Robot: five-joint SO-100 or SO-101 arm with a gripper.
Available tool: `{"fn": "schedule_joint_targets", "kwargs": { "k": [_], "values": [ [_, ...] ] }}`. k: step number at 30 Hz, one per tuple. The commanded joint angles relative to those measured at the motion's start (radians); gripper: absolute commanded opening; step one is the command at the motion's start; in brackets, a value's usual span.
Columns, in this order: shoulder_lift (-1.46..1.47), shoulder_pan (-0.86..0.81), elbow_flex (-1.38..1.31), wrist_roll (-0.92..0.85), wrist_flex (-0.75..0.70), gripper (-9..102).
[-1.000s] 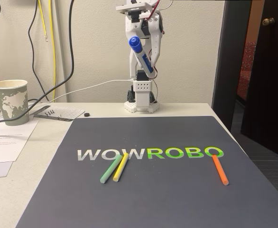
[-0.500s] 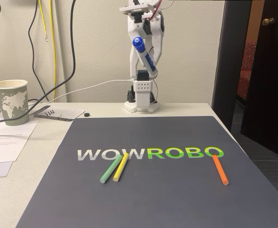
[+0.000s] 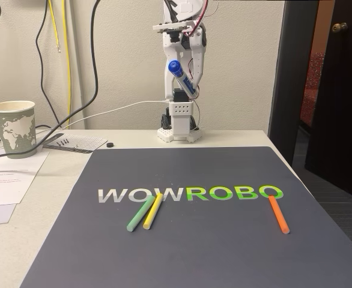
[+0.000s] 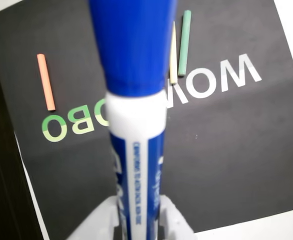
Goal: Pick up the blue marker.
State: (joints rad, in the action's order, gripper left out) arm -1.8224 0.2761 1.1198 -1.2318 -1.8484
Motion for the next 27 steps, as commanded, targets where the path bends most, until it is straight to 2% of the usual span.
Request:
{"fn": "schedule_joint_targets", "kwargs": {
  "k": [1, 7, 27],
  "values": [
    [-0.046, 0.005, 0.018, 0.008, 0.015, 0],
    [-0.061, 0.006, 0.058, 0.008, 0.055, 0],
    [-0.061, -0.005, 0.058, -0.005, 0.054, 0]
  ]
}}
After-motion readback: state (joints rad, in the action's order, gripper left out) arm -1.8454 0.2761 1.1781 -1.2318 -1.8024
